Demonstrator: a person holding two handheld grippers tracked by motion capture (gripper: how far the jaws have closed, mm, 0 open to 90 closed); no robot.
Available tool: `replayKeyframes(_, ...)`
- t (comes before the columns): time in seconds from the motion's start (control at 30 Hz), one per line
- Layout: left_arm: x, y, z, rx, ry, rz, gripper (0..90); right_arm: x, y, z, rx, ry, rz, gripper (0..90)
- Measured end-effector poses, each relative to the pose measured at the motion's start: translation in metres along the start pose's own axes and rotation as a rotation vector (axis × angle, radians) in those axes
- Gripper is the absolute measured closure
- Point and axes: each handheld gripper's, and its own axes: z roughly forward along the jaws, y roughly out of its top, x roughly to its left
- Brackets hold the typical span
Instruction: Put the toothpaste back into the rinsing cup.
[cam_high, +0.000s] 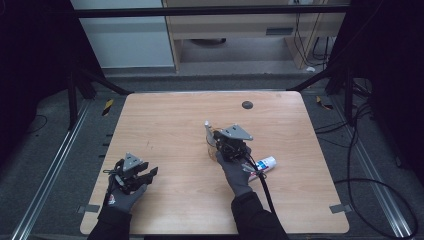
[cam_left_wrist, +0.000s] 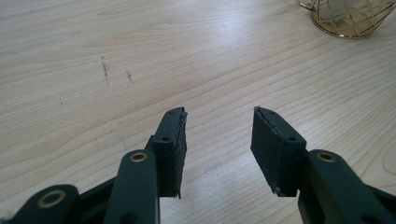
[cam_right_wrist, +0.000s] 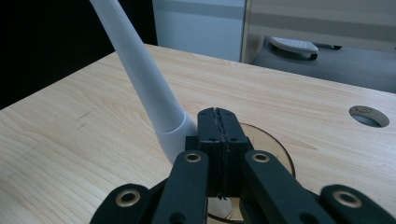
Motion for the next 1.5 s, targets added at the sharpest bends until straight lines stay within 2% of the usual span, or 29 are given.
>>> replayKeyframes(0.4,0.0,0.0,0.0,0.0,0.001,-0.002,54.7,0.002,0.001,0.0,-0.004,0.006,0.004,90.0)
replayKeyframes(0.7,0.0,0.0,0.001,0.001,0.001,-0.001,54.8,0.004,0.003,0.007,-0.003,0.003,0.002,90.0)
replayKeyframes(1.1,0.001,-0.001,0.001,0.003,0.0,-0.003,54.8,0.0,0.003,0.014,0.01,-0.012,0.012,90.0)
replayKeyframes(1.5,0.0,-0.001,0.001,0.005,0.001,-0.002,54.9,0.0,0.006,0.01,0.0,-0.011,0.007,90.0)
